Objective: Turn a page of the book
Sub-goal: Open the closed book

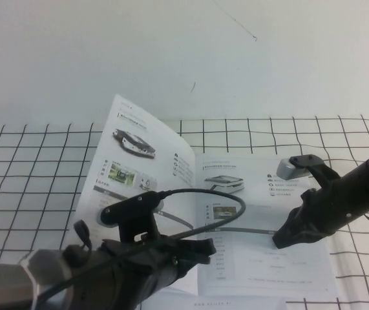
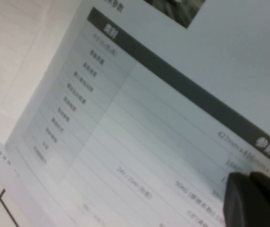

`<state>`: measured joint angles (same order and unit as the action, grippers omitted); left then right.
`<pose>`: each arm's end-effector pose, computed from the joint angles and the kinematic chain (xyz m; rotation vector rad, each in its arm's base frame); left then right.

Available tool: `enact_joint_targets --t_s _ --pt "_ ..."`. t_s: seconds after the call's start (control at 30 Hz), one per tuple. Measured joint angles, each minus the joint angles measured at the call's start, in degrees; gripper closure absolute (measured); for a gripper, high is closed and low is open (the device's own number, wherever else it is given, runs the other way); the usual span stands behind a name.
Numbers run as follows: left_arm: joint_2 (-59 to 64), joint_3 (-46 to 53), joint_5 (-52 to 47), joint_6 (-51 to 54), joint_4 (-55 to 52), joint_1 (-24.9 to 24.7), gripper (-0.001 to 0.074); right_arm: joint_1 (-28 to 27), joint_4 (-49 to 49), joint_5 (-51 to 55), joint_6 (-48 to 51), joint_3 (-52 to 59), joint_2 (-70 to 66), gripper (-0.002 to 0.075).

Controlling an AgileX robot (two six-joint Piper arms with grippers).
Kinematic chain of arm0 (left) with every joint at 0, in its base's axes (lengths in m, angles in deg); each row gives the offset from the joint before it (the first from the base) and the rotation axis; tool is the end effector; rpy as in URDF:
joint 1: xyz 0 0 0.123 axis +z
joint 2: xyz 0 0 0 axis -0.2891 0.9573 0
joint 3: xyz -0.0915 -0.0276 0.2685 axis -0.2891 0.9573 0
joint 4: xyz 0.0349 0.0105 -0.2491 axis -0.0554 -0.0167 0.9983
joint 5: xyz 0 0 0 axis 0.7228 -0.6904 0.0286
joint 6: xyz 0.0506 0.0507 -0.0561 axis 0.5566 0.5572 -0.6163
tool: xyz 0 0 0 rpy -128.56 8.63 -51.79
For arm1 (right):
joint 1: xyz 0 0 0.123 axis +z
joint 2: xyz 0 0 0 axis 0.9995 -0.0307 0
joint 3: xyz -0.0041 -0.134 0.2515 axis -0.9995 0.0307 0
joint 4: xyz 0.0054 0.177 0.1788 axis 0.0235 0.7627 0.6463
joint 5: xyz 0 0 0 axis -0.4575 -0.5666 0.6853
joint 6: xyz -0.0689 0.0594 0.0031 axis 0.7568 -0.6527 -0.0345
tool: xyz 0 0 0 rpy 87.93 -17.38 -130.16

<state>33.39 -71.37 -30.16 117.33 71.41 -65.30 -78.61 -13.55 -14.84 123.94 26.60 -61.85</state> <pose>0.2221 -0.2075 0.1575 -0.4091 2.4405 -0.4550 0.3410 0.1082 0.1123 -0.7723 2.7162 0.8135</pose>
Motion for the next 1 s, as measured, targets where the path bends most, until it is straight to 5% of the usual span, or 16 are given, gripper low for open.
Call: enact_joint_targets --t_s 0.4,1.0 --pt "2.83 3.89 -19.38 1.97 -0.8 11.58 0.0738 0.0 -0.53 0.0 -0.21 0.0 0.12 0.0724" --pt "-9.26 5.12 -12.66 18.63 -0.91 11.42 0.0738 0.0 -3.29 0.12 -0.43 0.21 6.43 0.0724"
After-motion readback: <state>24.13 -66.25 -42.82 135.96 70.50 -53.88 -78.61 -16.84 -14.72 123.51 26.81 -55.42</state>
